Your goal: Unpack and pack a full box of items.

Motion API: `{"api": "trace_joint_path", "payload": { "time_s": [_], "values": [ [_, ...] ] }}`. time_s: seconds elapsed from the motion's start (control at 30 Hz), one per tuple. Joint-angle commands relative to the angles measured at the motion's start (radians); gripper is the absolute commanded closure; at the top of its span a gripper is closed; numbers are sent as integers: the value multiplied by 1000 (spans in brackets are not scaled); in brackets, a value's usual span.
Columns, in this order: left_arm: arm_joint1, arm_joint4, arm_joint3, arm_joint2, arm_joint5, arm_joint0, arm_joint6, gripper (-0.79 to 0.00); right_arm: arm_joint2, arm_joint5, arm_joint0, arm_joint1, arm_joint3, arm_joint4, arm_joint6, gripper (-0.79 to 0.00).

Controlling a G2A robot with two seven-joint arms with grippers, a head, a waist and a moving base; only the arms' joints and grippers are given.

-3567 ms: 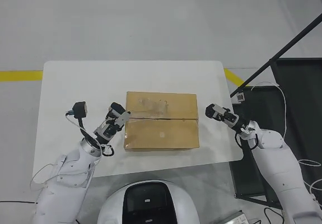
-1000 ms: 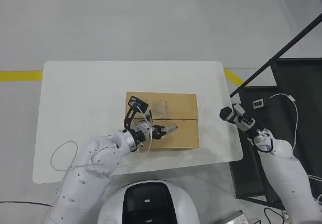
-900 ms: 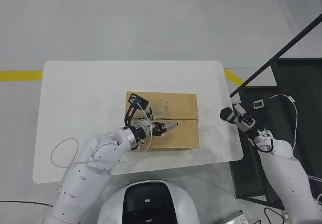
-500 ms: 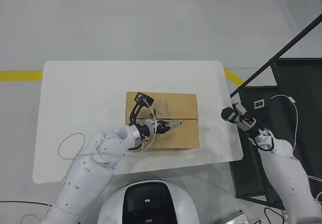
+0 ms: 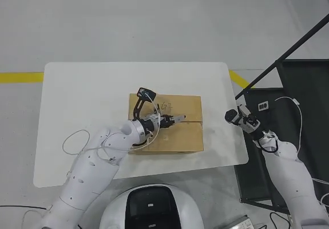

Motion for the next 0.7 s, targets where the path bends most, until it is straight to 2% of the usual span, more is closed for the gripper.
{"api": "trace_joint_path", "payload": {
  "time_s": [0.0, 0.27, 0.5, 0.67],
  "values": [
    [1, 1, -4, -1, -6, 4, 3, -785, 1, 0, 0, -1, 0, -1, 0, -785],
    [11, 63, -58, -36, 3, 45, 76, -785, -6, 7, 3, -4, -7, -14, -3, -785],
    [11, 141, -78, -30, 8, 64, 151, -785, -7, 7, 4, -5, -4, -28, -10, -785],
    [3, 254, -60, 6, 96, 44, 177, -785, 0, 9, 9, -5, 9, -27, -5, -785]
  ]
}}
